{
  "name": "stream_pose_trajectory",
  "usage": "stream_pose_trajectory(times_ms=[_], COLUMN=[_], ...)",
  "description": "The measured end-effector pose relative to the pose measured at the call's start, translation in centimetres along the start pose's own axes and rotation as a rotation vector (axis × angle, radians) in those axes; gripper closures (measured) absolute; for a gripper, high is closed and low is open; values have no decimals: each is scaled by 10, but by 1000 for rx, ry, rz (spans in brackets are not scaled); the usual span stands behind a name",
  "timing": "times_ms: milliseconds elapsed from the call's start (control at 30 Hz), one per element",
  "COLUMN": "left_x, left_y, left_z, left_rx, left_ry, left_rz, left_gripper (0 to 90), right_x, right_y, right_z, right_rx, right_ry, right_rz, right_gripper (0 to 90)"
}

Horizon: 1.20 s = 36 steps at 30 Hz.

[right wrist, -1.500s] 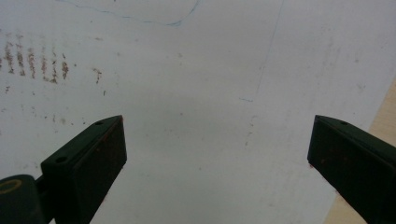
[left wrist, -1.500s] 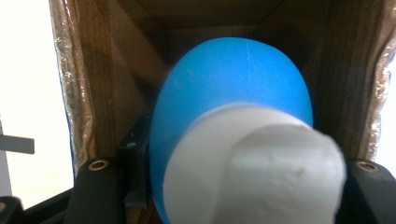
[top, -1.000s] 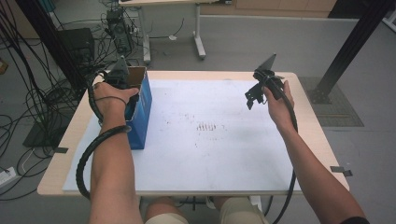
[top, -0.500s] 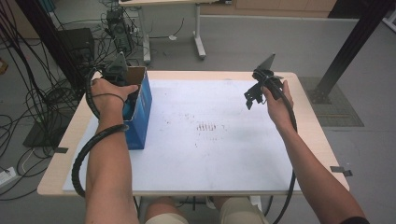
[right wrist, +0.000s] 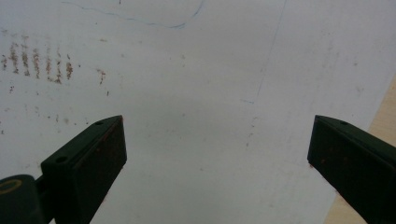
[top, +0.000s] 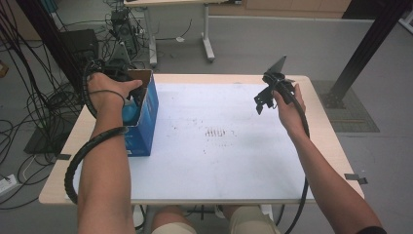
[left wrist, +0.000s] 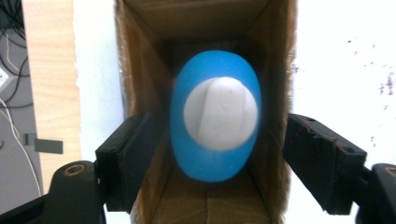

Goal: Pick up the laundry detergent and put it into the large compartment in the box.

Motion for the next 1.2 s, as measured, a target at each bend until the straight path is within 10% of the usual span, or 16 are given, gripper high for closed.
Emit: stream_pose_trajectory(times_ms=[300, 933, 1200], left_x=[-8, -9, -1], left_y=[-36, -79, -79], left_z=[32, 149, 193], left_rx=[3, 32, 91], left_ry=[243, 1025, 1276], left_rz=[25, 108, 106], left_gripper=[190, 162, 149], right_x=[-2, -15, -18], right_y=[-2, -1, -5], right_z=[-2, 11, 13], right_rx=[-9, -51, -68], right_ry=[-2, 32, 32], right_rz=[3, -33, -29], right_gripper=[45, 45, 45])
Point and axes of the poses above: each handheld gripper's, and its own axes: y roughly forward along the jaws, x roughly out of its underside, z roughly to its right, the point moved 8 cm from there along y, roughly forward along the jaws, and after that the axes turned 11 degrees about y, right-handed, at the moved point
